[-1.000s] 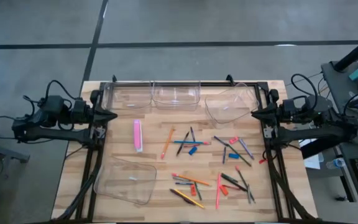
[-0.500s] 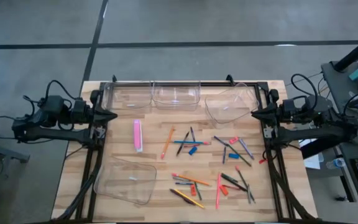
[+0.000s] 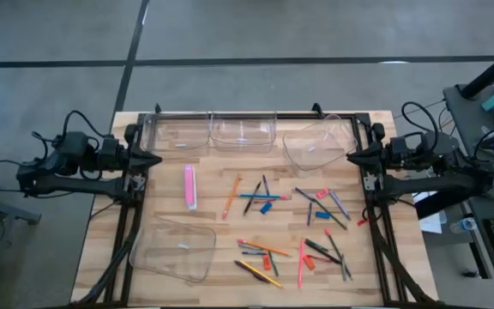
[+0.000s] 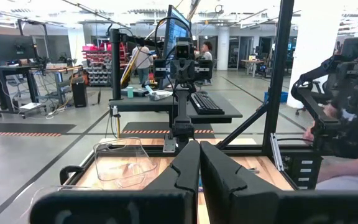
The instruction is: Sort crayons/erasers/pens/pencils in bins
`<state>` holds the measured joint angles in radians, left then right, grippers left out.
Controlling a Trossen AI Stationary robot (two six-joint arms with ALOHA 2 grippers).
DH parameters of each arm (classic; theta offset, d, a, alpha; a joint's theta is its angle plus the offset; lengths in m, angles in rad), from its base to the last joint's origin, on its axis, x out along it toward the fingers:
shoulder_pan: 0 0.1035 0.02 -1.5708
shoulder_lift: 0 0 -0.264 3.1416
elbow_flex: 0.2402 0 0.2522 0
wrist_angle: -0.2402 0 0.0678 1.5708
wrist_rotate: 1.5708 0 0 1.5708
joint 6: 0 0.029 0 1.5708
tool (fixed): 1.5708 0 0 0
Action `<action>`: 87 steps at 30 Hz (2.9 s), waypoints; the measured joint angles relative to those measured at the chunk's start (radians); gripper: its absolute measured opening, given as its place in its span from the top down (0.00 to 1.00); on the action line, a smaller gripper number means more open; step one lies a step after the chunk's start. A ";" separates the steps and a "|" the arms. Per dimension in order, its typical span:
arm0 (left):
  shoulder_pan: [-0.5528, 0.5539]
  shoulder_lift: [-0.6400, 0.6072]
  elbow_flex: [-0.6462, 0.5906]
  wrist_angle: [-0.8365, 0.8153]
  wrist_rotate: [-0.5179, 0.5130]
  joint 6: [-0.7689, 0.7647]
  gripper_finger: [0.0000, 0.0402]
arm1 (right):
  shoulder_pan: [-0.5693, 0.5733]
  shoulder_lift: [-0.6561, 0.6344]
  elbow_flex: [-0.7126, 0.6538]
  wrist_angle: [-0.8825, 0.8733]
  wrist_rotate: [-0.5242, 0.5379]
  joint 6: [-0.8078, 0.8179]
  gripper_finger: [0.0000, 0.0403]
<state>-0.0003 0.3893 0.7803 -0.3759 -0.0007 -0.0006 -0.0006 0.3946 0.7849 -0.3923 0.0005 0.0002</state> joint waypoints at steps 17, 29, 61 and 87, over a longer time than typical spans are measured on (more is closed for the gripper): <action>0.000 0.000 0.000 0.000 0.000 0.000 1.00 | 0.000 0.000 0.000 0.000 0.000 0.000 0.94; 0.000 0.000 0.000 0.000 0.000 0.000 1.00 | 0.000 0.000 0.000 0.000 0.000 0.000 0.94; 0.000 0.000 0.000 0.000 0.000 0.000 1.00 | 0.000 0.000 0.000 0.000 0.000 0.000 0.94; 0.000 0.000 0.000 0.000 0.000 0.000 1.00 | 0.000 0.092 0.000 0.228 0.001 0.075 0.94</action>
<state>-0.0003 0.3893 0.7803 -0.3759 -0.0010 -0.0006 -0.0002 0.4862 0.7845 -0.1644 0.0011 0.0749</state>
